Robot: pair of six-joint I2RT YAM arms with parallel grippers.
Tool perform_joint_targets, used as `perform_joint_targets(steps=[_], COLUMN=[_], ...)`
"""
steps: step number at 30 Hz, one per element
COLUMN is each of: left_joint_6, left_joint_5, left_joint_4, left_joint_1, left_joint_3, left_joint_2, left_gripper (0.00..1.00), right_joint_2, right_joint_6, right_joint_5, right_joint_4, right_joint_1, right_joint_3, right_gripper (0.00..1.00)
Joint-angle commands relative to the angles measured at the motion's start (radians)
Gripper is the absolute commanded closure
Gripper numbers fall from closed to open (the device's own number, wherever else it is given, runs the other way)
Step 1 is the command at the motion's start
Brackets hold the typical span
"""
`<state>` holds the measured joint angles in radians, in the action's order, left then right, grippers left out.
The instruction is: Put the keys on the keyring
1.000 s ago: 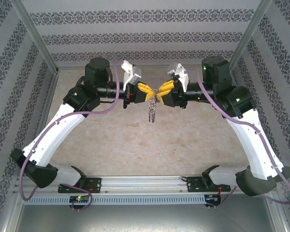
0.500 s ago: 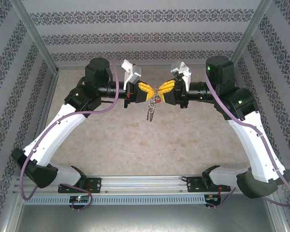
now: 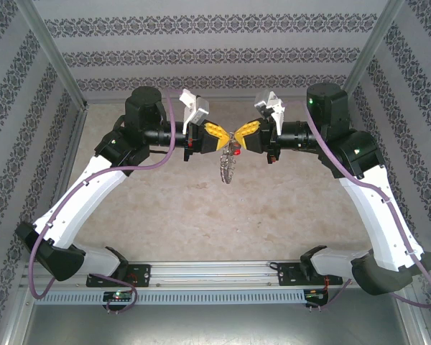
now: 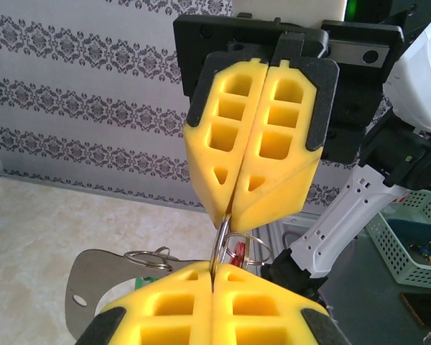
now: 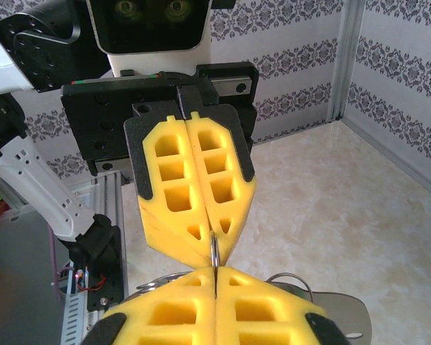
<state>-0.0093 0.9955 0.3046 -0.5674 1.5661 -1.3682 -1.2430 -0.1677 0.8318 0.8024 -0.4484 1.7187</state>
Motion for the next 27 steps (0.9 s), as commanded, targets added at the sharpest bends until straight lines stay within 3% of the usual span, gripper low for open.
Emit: perform_joint_targets(steps=[1, 12, 18, 27], left_joint_6=[-0.016, -0.049, -0.045, -0.015], left_joint_5=[0.030, 0.048, 0.050, 0.040], left_joint_4=[-0.078, -0.114, -0.111, -0.081], left_joint_1=[0.008, 0.007, 0.007, 0.007], left_joint_3=[0.009, 0.005, 0.006, 0.009], left_joint_2=[0.024, 0.018, 0.015, 0.010], left_gripper=[1.00, 1.00, 1.00, 1.00], right_joint_2=[0.012, 0.001, -0.012, -0.009], right_joint_6=[0.008, 0.024, 0.004, -0.007], right_joint_5=[0.044, 0.058, 0.022, 0.011], right_joint_4=[-0.013, -0.025, 0.005, -0.012], right_joint_1=[0.007, 0.007, 0.005, 0.005], right_joint_3=[-0.006, -0.011, 0.001, 0.002], right_gripper=[0.84, 0.78, 1.00, 1.00])
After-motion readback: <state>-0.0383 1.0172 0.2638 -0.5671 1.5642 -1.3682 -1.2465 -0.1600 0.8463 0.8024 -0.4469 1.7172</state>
